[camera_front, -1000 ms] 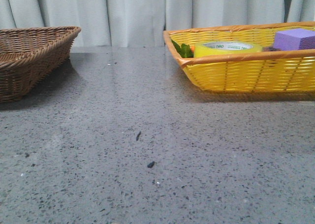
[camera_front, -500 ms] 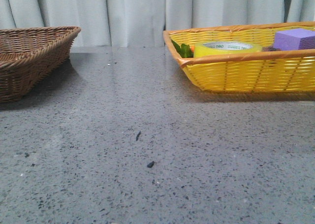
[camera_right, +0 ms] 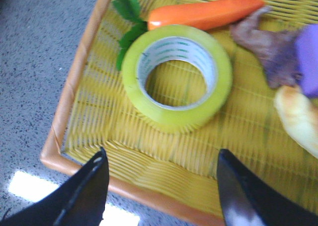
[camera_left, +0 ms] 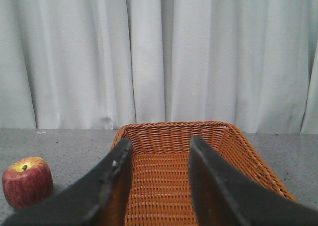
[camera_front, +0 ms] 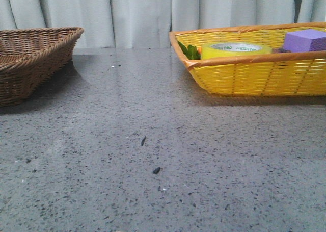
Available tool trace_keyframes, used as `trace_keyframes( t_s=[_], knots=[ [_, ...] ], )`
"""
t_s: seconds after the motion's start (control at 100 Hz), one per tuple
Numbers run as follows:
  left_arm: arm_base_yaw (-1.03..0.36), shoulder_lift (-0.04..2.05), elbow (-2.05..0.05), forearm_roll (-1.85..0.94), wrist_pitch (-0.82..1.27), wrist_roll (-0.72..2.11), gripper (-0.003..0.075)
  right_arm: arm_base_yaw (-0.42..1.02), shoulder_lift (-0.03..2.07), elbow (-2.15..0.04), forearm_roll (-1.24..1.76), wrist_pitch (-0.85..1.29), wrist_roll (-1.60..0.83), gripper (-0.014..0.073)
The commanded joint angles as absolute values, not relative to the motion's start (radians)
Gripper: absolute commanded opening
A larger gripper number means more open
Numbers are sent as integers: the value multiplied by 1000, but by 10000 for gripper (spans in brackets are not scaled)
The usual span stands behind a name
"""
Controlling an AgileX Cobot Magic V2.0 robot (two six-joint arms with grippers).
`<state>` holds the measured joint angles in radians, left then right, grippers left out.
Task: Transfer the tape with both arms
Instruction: 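Lower the right gripper into the tape roll's hole and grasp it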
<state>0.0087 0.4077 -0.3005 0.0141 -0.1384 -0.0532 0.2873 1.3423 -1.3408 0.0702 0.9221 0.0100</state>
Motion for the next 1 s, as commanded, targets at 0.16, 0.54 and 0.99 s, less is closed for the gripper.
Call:
trace_keyframes(
  t_s=[0.16,0.54,0.99],
  knots=[
    [9,419,-335,14,-214,-54,252,341,1504,-1508,70,908,-36,394],
    [9,419,-335,0,-214,-54,252,341,1713,-1601,40,909,-45,394],
    [9,419,-335,0,-214,-54,252,341,1776,-1603,32,919,-45,217]
  ],
)
